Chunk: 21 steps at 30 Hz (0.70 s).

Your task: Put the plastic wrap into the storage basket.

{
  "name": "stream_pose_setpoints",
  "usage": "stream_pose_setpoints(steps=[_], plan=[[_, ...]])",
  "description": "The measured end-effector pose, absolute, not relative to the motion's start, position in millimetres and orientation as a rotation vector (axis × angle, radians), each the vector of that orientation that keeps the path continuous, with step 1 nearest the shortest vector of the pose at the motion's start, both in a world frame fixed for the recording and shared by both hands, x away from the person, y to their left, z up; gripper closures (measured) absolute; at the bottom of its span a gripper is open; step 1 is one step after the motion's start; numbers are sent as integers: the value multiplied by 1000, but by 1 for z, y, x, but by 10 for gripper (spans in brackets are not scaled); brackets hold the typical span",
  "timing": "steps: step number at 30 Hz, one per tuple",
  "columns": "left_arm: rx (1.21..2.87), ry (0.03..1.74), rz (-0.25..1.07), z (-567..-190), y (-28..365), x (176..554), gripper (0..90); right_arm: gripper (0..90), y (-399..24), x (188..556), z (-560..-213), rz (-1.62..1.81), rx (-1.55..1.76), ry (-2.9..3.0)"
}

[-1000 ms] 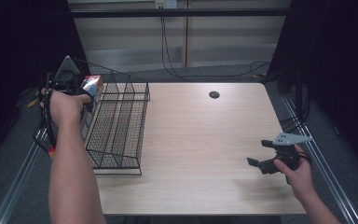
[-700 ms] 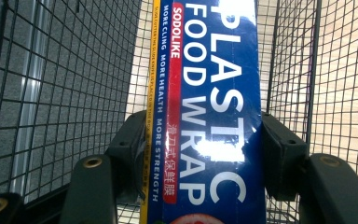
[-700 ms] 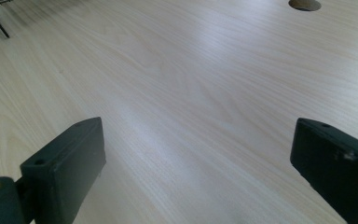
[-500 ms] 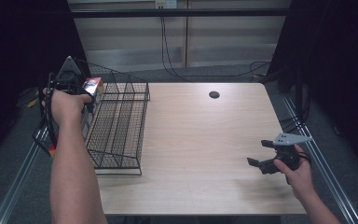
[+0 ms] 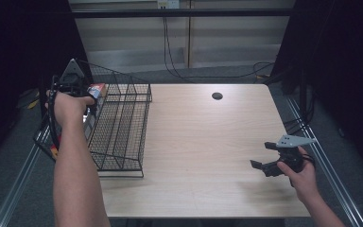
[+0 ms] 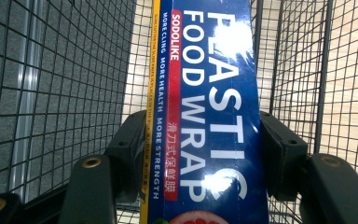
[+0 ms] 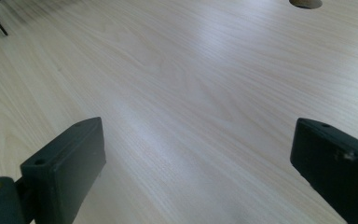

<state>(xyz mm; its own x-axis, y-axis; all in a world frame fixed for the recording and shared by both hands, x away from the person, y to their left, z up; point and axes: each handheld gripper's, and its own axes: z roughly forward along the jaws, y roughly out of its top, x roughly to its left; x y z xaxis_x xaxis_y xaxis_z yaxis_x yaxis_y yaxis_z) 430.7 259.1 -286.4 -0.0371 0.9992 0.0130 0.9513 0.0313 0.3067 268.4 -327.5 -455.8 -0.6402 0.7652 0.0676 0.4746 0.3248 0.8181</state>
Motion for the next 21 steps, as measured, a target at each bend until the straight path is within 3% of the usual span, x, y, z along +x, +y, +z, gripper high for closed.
stream_pose_setpoints(steps=[21], plan=[[2031, 2102, 315, -294, 262, 437, 421, 31, -327, 268, -456, 1222, 1103, 2273]])
